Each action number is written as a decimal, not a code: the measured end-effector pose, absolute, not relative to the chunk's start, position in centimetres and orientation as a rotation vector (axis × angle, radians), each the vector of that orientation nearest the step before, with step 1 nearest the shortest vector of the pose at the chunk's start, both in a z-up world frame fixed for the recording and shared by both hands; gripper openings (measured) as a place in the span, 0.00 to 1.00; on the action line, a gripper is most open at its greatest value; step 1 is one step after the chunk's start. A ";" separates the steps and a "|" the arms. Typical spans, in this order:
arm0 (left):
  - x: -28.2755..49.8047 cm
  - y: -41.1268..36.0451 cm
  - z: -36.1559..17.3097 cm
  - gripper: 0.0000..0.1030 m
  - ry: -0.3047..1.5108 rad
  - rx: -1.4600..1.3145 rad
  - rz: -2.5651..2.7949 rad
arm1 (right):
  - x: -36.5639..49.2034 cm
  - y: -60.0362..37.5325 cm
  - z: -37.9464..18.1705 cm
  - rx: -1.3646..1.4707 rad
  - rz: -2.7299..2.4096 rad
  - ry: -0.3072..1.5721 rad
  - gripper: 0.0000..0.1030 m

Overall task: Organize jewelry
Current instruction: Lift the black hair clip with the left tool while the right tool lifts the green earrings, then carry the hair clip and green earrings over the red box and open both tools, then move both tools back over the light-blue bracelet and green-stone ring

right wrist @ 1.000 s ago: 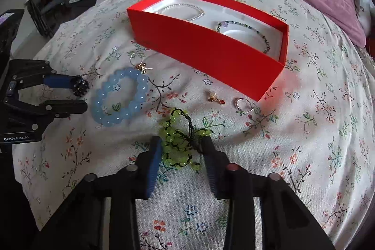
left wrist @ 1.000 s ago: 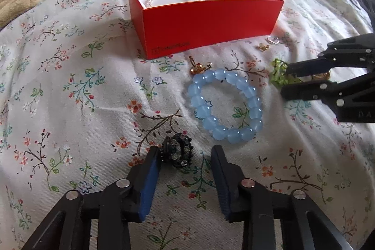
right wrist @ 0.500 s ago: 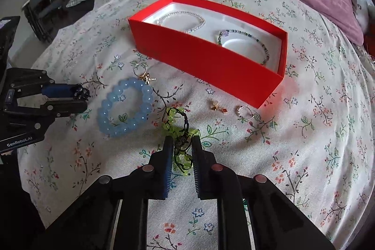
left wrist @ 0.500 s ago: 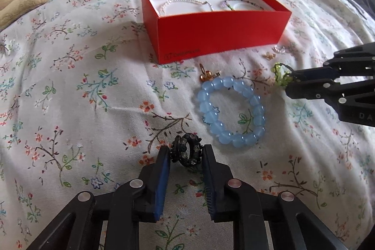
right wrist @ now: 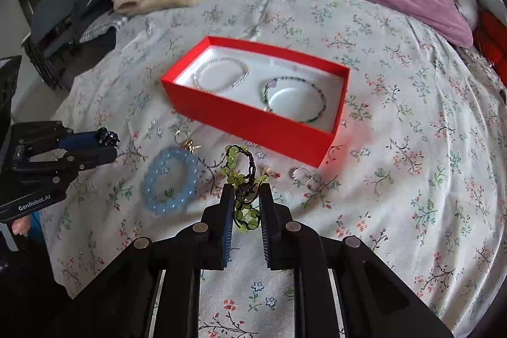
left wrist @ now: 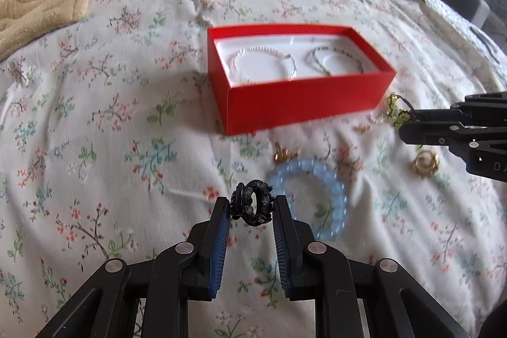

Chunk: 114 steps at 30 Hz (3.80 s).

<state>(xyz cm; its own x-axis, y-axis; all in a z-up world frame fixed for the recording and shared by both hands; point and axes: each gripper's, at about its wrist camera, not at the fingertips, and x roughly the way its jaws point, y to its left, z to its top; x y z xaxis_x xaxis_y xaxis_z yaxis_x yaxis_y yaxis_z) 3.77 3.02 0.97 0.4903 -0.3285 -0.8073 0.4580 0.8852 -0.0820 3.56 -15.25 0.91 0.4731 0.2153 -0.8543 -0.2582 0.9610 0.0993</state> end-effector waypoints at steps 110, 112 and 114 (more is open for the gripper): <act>3.7 -1.6 -2.7 0.88 1.206 0.148 -0.311 | 2.0 -22.8 -0.3 0.126 -0.048 1.295 0.69; 3.5 -1.9 -3.5 0.88 1.220 0.166 -0.316 | 1.7 -22.8 -1.2 0.105 -0.054 1.321 0.69; 3.4 -2.2 -4.0 0.88 1.227 0.184 -0.317 | 1.5 -22.5 -2.0 0.077 -0.051 1.347 0.69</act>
